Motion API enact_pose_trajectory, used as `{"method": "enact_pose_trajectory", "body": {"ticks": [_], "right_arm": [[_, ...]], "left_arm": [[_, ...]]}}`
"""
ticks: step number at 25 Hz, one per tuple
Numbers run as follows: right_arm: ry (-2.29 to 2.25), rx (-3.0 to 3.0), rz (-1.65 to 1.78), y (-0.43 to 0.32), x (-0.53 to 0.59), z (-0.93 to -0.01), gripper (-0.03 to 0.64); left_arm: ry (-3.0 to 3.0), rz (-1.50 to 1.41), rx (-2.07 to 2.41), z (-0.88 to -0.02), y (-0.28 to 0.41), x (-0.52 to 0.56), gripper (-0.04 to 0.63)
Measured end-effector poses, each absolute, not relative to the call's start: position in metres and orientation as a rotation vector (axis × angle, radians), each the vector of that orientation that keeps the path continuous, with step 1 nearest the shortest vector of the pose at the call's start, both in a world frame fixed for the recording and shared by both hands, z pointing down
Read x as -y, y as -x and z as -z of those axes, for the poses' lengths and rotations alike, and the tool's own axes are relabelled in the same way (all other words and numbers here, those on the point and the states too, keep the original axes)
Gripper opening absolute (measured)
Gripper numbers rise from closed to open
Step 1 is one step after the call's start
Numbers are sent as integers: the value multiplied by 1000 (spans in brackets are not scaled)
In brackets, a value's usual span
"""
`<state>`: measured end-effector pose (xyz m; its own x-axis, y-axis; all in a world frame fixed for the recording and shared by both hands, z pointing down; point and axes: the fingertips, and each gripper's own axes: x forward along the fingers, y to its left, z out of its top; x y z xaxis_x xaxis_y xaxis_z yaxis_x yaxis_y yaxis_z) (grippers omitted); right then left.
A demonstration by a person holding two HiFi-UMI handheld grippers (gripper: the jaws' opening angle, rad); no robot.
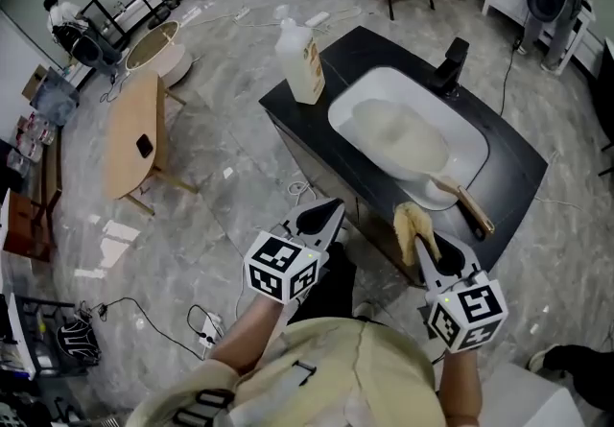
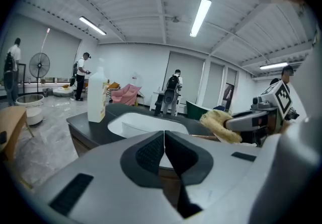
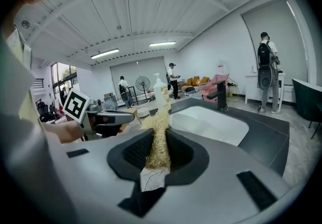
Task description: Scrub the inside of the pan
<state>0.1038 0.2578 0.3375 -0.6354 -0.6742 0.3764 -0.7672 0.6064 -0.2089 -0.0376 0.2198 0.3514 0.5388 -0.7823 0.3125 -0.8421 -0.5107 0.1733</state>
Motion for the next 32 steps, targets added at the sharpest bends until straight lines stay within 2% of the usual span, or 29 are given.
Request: {"method": "enact_pose_trajectory", "body": {"ticks": [11, 21, 32], "right_arm": [[-1375, 2364, -611, -85, -121, -373, 78], [-1489, 2175, -647, -62, -36, -393, 77], [-1419, 2030, -697, -60, -7, -424, 77]], "left_arm": [[-2583, -501, 1015, -397, 50, -74, 22], [-2602, -626, 787, -431, 75, -6, 124], [-2579, -611, 579, -450, 64, 22, 222]]}}
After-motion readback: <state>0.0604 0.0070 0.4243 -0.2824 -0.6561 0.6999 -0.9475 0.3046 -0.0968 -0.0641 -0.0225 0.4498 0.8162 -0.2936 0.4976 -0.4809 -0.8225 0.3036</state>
